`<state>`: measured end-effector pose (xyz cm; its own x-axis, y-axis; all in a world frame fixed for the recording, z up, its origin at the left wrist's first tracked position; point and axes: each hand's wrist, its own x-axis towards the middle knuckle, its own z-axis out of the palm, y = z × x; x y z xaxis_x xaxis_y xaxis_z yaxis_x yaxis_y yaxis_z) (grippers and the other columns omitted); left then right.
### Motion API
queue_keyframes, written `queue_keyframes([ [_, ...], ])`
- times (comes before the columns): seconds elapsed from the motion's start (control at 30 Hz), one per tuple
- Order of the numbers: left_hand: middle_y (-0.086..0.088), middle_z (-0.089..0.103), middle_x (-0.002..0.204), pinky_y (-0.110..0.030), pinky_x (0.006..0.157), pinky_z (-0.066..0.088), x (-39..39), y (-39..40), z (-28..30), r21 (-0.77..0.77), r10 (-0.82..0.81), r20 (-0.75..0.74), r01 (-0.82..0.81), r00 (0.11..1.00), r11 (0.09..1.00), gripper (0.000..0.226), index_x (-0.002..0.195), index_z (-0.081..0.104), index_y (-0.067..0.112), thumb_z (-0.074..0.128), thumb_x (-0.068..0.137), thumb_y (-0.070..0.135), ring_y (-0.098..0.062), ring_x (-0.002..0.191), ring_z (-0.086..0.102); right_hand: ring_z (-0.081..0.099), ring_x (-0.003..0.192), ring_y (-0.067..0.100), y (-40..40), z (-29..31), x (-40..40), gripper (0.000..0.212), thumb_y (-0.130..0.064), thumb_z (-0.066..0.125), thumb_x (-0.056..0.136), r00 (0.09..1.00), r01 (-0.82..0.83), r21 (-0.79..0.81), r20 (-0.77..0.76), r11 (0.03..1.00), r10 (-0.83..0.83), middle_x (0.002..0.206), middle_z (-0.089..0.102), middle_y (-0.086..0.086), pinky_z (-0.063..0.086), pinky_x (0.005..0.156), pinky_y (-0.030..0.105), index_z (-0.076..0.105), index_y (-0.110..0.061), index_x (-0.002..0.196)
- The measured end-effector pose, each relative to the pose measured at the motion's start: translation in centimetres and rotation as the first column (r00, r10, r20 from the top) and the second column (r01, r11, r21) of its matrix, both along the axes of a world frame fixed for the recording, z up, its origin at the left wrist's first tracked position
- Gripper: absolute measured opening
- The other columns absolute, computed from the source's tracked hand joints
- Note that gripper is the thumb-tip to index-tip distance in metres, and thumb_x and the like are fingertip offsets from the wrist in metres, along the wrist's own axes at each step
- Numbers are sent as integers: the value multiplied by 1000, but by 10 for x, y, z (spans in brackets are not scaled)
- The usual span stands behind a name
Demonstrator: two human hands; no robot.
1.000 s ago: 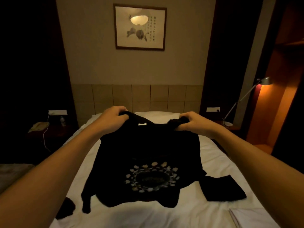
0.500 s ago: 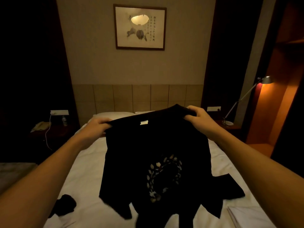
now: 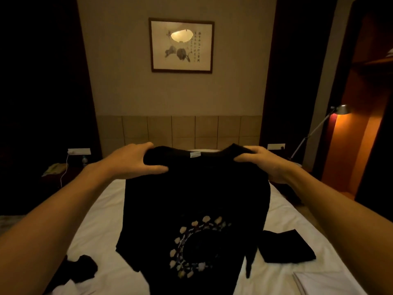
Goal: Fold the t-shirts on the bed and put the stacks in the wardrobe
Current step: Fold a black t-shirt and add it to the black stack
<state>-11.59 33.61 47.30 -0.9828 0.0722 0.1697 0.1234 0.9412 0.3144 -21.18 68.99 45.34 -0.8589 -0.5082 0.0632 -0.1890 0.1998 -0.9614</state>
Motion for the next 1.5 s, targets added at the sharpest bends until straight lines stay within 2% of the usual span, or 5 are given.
queue_keyframes([
  [0.13,-7,64,110,-27,77,57,19,0,-1,314,-128,202,60,971,948,43,113,57,21,73,78,43,-14,89,69,70,88,22,8,1,12,34,-20,65,87,996,-29,-24,80,999,31,105,70,10,56,81,34,64,-12,120],
  [0.37,-4,73,112,-22,76,58,58,2,43,581,-256,139,131,957,803,28,122,65,18,56,96,14,-21,101,71,69,86,21,26,32,32,41,-30,71,77,984,-128,-131,107,983,142,100,71,9,56,74,35,64,-15,114],
  [0.7,-2,65,66,-19,54,41,-31,-19,-148,471,30,367,-213,930,856,22,102,72,-2,66,94,17,-9,56,59,67,77,18,-18,-119,-40,18,-33,74,86,985,167,571,-67,804,-158,85,72,3,51,69,29,73,-16,92],
  [1.27,-6,64,77,-31,69,39,-162,-40,-348,620,208,344,-388,916,682,15,86,71,8,68,92,21,-23,74,59,63,77,22,-61,-316,-161,26,-41,58,97,968,245,636,-122,732,-219,91,68,2,47,62,33,67,-21,111],
  [1.5,-9,63,83,-29,70,36,-249,-58,-402,596,122,434,-386,893,704,18,91,72,5,66,94,22,-25,81,59,64,84,31,-87,-367,-219,42,-55,49,97,957,253,833,-139,492,-256,90,68,7,45,61,33,67,-21,114],
])
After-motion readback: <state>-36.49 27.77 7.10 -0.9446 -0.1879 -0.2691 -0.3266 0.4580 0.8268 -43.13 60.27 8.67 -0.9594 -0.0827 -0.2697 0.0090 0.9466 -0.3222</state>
